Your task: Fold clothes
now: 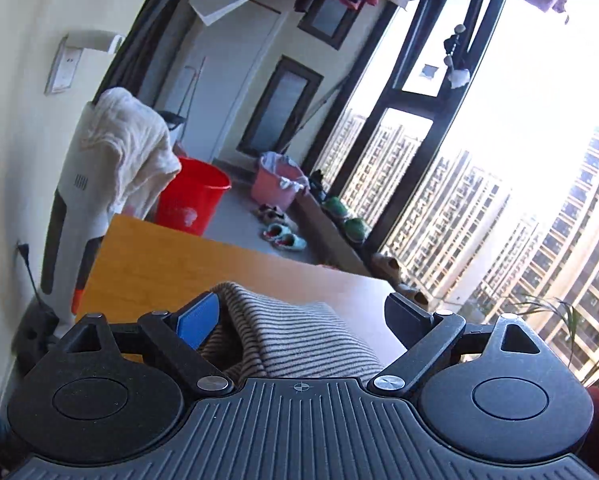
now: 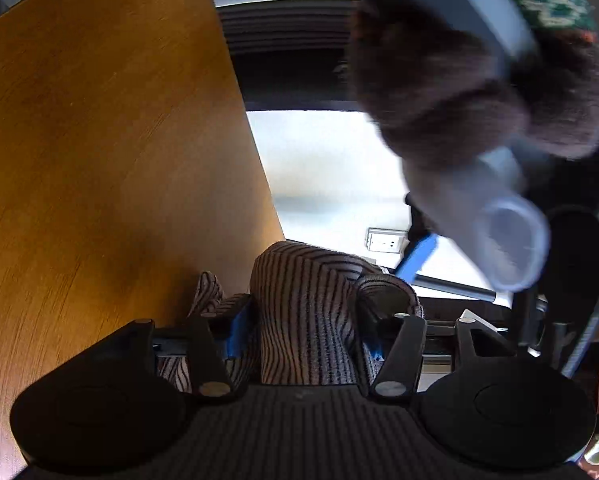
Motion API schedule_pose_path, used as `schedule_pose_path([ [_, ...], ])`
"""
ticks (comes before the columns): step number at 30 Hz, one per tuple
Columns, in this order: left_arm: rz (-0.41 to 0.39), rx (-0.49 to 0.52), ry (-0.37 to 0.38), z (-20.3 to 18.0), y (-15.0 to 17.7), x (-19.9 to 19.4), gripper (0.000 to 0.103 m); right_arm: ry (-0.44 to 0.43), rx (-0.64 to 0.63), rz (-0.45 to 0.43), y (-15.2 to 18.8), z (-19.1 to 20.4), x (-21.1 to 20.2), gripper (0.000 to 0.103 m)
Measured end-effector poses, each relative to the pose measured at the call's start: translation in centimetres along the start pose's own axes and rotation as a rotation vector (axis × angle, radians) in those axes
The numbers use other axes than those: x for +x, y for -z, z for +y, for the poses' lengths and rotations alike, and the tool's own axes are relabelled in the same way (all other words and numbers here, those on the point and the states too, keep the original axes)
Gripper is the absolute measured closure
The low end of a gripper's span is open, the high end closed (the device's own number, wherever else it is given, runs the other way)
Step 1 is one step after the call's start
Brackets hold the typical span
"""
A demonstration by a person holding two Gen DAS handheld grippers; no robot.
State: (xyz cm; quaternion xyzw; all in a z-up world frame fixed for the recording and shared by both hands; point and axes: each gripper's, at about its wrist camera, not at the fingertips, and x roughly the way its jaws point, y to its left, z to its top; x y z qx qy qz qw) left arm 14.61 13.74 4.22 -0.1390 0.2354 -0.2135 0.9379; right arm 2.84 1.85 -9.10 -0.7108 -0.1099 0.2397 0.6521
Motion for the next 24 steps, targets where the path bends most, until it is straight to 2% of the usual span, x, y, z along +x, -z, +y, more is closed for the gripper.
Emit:
schedule_pose_path([
  [1,0.017,0.038,-0.035,-0.3,0.3,0.8,0.01,-0.014,0.035,0.005,0.4,-0.5,-0.4,0.048],
  [2,0.04,0.075,-0.083,-0.4,0.8,1.7,0.013,-0.032,0.071,0.011,1.0,-1.0,-0.9,0.038],
  [3,0.062,0.07,-0.105,0.1,1.4,2.5,0.009,-0.053,0.118,0.017,1.6,-1.6,-1.5,0.037],
  [7,0.095,-0.054,-0.058,2.9,2.9,4.1,0.008,-0.162,0.371,0.05,5.1,-5.1,-4.5,0.035],
  [9,0.077,-0.046,-0.072,3.1,3.1,4.1,0.008,-0.223,0.532,0.069,7.2,-7.5,-5.9,0.035],
  [12,0.067,-0.054,-0.084,3.8,2.9,4.1,0.008,-0.274,0.883,0.067,11.0,-11.8,-7.4,0.035],
  [13,0.065,-0.063,-0.089,4.0,2.9,4.1,0.007,-0.285,1.05,0.054,12.6,-13.0,-7.3,0.035],
  [16,0.057,-0.093,-0.107,4.8,3.5,4.0,0.004,-0.331,1.569,-0.002,17.0,-15.8,-5.6,0.046],
  [17,0.051,-0.095,-0.115,4.8,3.7,3.9,0.003,-0.363,1.666,0.002,17.7,-15.3,-4.2,0.047],
  [19,0.031,-0.082,-0.141,4.6,4.2,3.7,0.002,-0.441,1.784,0.042,18.2,-13.4,-0.8,0.048],
  [20,0.02,-0.071,-0.156,4.5,4.3,3.6,0.002,-0.454,1.794,0.08,18.1,-12.1,0.5,0.048],
  [21,0.014,-0.069,-0.164,4.5,4.5,3.4,0.002,-0.448,1.783,0.101,17.8,-11.1,1.1,0.038],
  [22,0.017,-0.073,-0.17,4.6,4.7,3.3,0.002,-0.442,1.781,0.102,17.8,-10.6,1.4,0.033],
  [24,0.033,-0.071,-0.191,5.0,5.2,3.3,0.002,-0.428,1.777,0.104,17.6,-9.4,2.1,0.031],
])
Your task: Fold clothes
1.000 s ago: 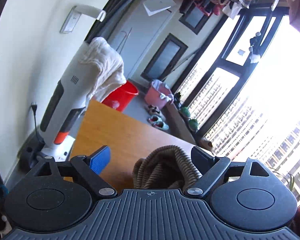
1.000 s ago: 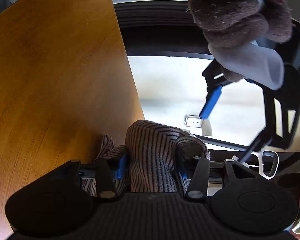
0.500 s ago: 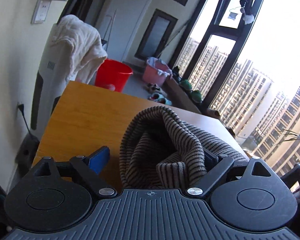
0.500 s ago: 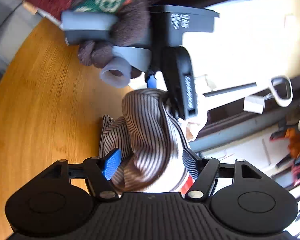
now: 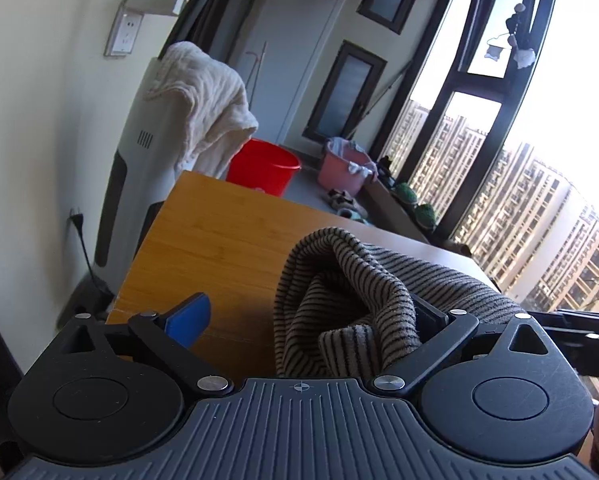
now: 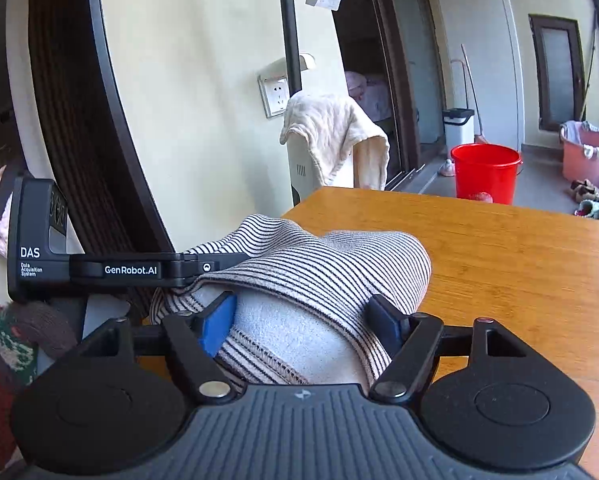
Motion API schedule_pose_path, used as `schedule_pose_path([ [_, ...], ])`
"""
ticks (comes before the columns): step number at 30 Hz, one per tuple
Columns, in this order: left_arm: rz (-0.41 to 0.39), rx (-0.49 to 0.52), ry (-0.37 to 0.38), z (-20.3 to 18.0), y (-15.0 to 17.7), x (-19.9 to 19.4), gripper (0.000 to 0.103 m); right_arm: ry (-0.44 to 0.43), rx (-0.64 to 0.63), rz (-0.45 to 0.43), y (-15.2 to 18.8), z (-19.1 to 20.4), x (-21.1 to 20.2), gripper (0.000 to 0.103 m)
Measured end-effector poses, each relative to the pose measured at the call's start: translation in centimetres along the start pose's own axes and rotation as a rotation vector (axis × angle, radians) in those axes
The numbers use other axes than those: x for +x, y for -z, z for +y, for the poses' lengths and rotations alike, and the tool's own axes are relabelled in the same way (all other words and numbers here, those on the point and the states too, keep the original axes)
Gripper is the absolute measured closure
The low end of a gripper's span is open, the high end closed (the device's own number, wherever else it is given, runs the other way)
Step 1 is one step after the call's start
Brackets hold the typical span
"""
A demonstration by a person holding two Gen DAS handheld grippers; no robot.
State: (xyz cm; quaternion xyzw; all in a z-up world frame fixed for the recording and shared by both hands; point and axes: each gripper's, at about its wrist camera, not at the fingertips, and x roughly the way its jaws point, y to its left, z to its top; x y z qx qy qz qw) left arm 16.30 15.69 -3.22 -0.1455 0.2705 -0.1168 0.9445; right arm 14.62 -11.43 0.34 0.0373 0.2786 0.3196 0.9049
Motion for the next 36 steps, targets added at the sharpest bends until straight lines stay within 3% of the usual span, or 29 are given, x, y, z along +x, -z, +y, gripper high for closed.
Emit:
schedule_pose_path([
  [4,-0.015,-0.077,0.037,1.2,-0.1,-1.8,0.003,0.027,-0.075,0.003,1.4,1.5,-0.2,0.03],
  [6,-0.072,-0.086,0.035,0.9,-0.7,-3.8,0.009,0.034,-0.079,0.003,1.3,2.3,-0.9,0.03],
  [9,-0.15,-0.071,0.085,-0.3,-1.4,-7.0,0.01,0.049,-0.084,-0.008,1.2,2.5,-1.3,0.026],
  [12,-0.096,-0.003,0.08,-2.0,-0.7,-6.8,0.014,0.047,-0.101,-0.001,1.2,2.6,-2.4,0.02],
  [14,-0.019,0.045,0.021,-2.5,0.8,-4.9,0.017,0.056,-0.112,-0.005,0.7,2.4,-3.8,0.017],
  [17,0.014,-0.004,0.023,-1.7,2.3,-3.5,0.01,0.074,-0.09,-0.054,-0.8,1.6,-5.5,0.0],
  [21,-0.035,0.06,-0.065,-1.7,2.3,-3.3,0.006,0.105,-0.003,-0.097,-3.0,0.5,-4.8,0.0],
  [24,-0.055,0.07,-0.094,-1.7,2.1,-3.0,0.006,0.172,-0.095,-0.025,-1.5,1.1,-1.2,0.0],
  [25,-0.057,0.063,-0.092,-1.7,2.0,-2.8,0.006,0.186,-0.105,-0.052,-0.7,1.0,-0.5,0.0],
  [28,-0.069,0.071,-0.12,-1.9,1.8,-1.5,0.006,0.15,0.044,-0.033,-0.8,-0.9,0.5,0.0],
  [31,-0.057,0.022,-0.103,-1.0,1.0,-0.7,0.005,0.129,0.077,-0.016,-1.0,-1.7,0.9,0.0],
  [36,-0.11,-0.022,-0.054,-1.0,-0.2,-4.2,0.012,0.166,0.02,-0.039,-0.1,-0.6,1.1,0.0],
])
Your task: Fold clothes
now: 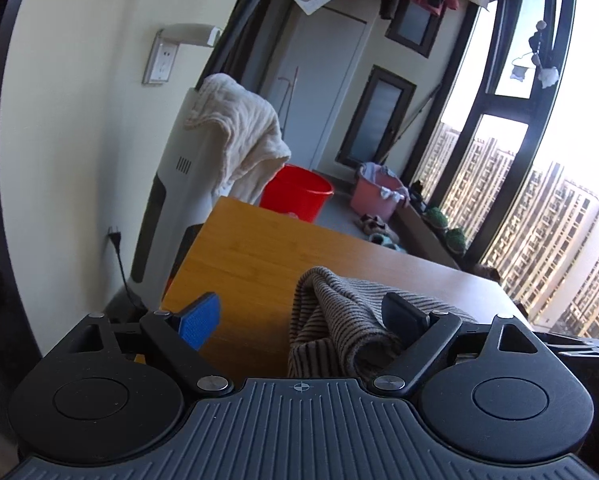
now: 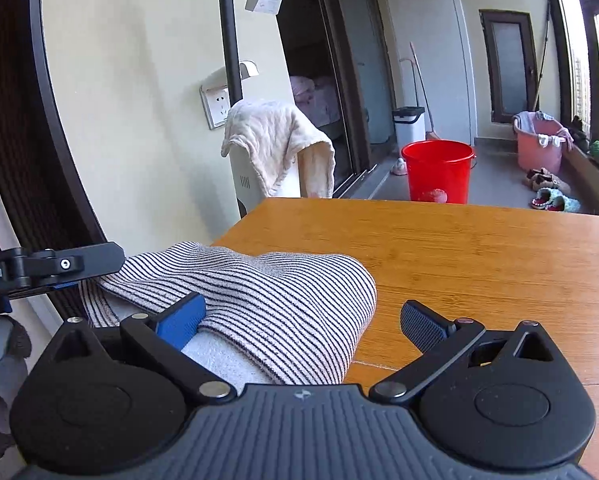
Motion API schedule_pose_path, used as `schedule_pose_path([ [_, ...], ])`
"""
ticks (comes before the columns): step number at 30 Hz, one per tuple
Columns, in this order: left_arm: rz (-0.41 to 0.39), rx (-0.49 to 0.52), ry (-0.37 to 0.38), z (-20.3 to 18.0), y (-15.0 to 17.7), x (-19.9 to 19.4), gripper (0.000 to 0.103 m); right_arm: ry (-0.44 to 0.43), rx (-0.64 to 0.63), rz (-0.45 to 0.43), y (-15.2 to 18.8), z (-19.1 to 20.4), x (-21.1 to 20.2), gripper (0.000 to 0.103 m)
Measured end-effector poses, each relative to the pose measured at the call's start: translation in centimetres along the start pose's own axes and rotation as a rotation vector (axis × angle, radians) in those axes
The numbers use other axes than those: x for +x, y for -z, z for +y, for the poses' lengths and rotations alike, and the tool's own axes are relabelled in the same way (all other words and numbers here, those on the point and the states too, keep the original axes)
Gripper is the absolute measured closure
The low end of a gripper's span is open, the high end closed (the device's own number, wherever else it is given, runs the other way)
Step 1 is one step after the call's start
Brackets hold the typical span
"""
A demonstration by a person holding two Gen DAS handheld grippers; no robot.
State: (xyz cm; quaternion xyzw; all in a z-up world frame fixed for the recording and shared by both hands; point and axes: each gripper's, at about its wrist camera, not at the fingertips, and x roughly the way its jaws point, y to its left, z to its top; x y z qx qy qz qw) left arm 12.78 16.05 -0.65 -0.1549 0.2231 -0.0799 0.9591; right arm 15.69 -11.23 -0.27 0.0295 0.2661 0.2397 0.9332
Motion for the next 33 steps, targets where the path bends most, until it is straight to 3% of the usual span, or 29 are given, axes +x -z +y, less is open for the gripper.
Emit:
schedule_pose_path([
  [3,0.006,0.04,0.05,-1.0,0.2,-1.8,0.012,0.013,-0.001,-0.017,0.4,0.2,0.3,0.0],
  [6,0.06,0.12,-0.007,-1.4,1.9,-0.6,0.01,0.031,-0.026,-0.027,0.4,0.8,0.3,0.0],
  [10,0.094,0.037,0.013,0.2,2.8,0.9,0.005,0.004,-0.008,-0.024,-0.6,0.5,-1.3,0.0],
  [13,0.078,0.079,0.003,-0.3,3.0,0.8,0.003,-0.019,0.012,-0.027,-1.7,0.2,-2.5,0.0],
  [16,0.07,0.063,0.004,-0.4,3.2,0.9,0.003,-0.047,0.016,-0.038,-4.9,0.2,-2.0,0.0],
  [20,0.067,0.034,0.013,-0.8,3.1,1.6,0.003,-0.046,-0.058,0.076,-9.1,1.7,3.2,0.0],
  [23,0.053,0.049,-0.003,-1.5,3.4,1.7,0.003,0.013,-0.146,0.374,-8.8,3.4,10.3,0.0],
  [25,0.049,0.054,-0.012,-1.7,3.5,1.6,0.002,0.063,-0.205,0.439,-7.8,4.1,12.2,0.001],
  [29,0.057,0.047,-0.02,-1.4,3.5,1.7,0.002,0.068,-0.222,0.263,-8.7,4.6,8.2,0.0],
  [33,0.051,0.044,-0.007,-1.5,3.4,1.7,0.001,0.077,-0.209,0.086,-7.7,3.7,1.2,0.0],
])
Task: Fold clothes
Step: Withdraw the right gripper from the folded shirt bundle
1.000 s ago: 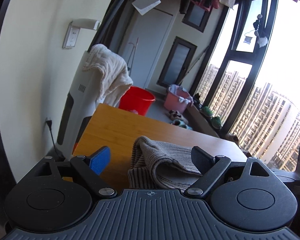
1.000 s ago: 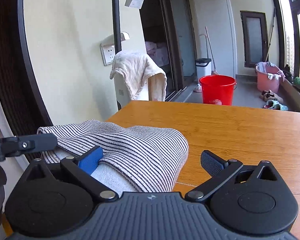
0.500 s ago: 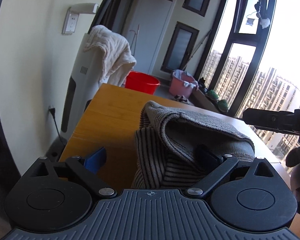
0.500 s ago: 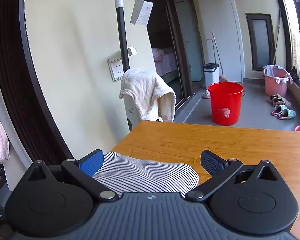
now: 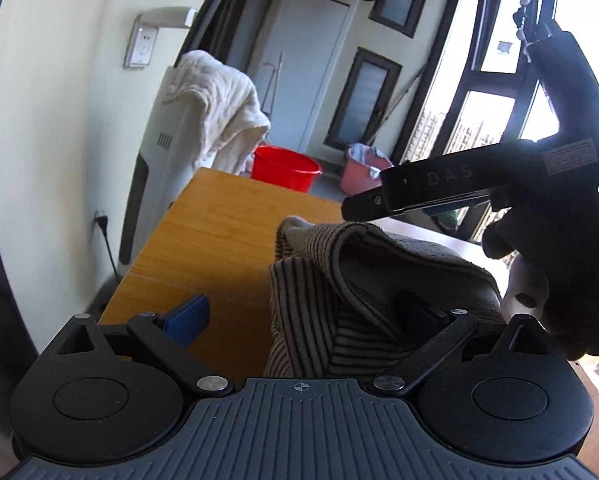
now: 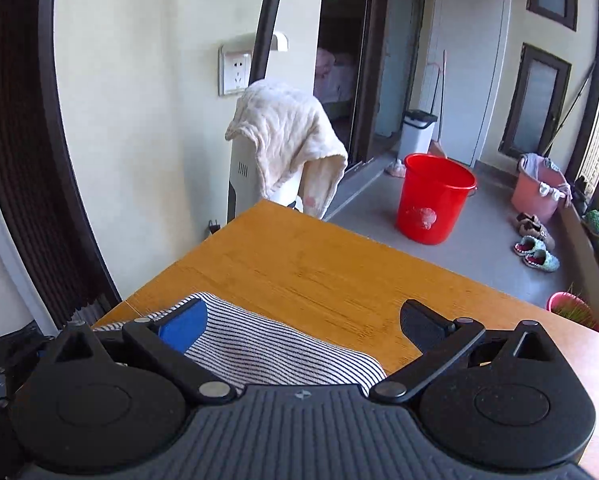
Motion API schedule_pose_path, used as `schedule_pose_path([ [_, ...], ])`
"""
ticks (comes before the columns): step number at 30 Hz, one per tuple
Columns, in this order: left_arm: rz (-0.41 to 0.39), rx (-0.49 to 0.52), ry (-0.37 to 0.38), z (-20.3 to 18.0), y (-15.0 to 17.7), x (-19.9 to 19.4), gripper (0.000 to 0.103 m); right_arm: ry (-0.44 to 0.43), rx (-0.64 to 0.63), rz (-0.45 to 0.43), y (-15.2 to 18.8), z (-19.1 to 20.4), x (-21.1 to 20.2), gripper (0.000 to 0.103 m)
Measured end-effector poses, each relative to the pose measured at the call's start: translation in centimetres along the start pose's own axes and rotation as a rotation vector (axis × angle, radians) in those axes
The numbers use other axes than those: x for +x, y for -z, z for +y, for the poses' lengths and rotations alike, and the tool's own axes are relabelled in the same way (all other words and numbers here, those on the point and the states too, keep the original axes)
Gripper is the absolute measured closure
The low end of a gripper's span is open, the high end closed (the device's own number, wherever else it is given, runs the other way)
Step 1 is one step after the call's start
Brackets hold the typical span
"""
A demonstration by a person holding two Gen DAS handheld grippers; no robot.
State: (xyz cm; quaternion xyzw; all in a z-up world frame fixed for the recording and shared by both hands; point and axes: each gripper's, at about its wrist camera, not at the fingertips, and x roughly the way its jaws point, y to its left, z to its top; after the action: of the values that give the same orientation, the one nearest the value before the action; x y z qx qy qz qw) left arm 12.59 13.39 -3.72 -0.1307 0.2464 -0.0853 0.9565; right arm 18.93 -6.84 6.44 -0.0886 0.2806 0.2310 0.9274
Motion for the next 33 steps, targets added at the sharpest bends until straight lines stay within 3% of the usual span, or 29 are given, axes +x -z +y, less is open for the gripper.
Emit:
schedule_pose_path([
  [3,-0.002,-0.007,0.004,0.1,0.1,0.0,0.001,-0.013,0.099,-0.075,3.0,-1.4,-4.0,0.0],
  [6,-0.001,-0.027,0.01,0.4,0.2,0.0,0.001,-0.036,0.187,-0.092,6.5,-2.1,-5.9,0.0],
  [8,-0.003,-0.041,0.013,0.4,0.3,0.0,0.0,-0.007,0.205,-0.076,8.5,-2.0,-5.5,0.0],
  [11,-0.004,-0.054,0.021,0.3,0.3,0.4,0.0,-0.016,0.255,-0.121,10.4,-2.9,-4.0,0.0],
  [18,-0.018,-0.035,-0.004,-0.4,-1.6,4.0,0.0,0.036,0.237,-0.153,8.5,-5.0,-0.8,0.0],
  [21,0.009,-0.081,0.027,0.7,-3.3,5.3,0.0,0.032,0.215,-0.147,7.9,-5.3,-0.1,0.0],
  [24,-0.014,-0.121,0.029,1.8,-5.1,3.5,0.001,0.019,0.216,-0.147,7.7,-5.7,0.3,0.0],
  [28,-0.121,-0.044,0.021,0.7,-7.3,0.3,0.001,0.04,0.203,-0.162,7.8,-5.3,0.3,0.0],
  [31,-0.144,0.047,0.07,-1.9,-8.3,0.1,0.016,0.078,0.155,-0.181,8.0,-4.6,0.0,0.0],
  [33,-0.159,0.119,0.06,-3.8,-8.6,0.6,0.037,0.101,0.14,-0.188,8.2,-4.4,-0.4,0.0],
])
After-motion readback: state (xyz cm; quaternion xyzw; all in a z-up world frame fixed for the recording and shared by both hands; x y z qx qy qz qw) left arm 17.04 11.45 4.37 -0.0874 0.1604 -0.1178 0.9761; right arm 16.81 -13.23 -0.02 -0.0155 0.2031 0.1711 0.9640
